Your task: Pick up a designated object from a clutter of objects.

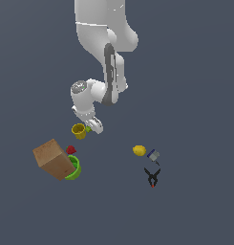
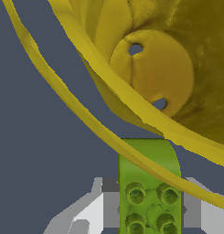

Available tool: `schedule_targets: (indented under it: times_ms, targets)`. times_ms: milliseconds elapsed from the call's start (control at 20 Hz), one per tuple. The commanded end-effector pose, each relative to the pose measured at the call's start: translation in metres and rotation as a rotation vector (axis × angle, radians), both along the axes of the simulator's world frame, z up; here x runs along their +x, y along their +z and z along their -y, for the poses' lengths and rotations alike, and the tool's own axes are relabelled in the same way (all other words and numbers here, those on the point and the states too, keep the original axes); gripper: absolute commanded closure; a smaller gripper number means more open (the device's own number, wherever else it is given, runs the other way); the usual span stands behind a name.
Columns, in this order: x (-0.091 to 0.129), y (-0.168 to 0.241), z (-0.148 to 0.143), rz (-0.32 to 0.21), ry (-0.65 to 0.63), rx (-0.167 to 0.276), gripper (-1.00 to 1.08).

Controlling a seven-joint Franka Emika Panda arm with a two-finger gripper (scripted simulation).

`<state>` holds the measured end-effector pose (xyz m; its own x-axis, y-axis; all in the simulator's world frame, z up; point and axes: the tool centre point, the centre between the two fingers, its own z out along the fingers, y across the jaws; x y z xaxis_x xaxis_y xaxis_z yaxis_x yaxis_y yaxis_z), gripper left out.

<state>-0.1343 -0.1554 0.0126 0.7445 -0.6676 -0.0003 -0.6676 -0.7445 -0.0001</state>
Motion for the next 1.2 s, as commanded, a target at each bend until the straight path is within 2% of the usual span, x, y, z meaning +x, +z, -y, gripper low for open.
schedule_targets:
  times_ms: [0,600,1150]
  targets:
    - [0.000,0.000,0.000,0.000,0.000,0.000,1.08]
    - [0.000,0.006,-0.005,0.000,0.000,0.000,1.08]
    - [-0.001,0.051,-0.037,0.000,-0.001,0.002,1.08]
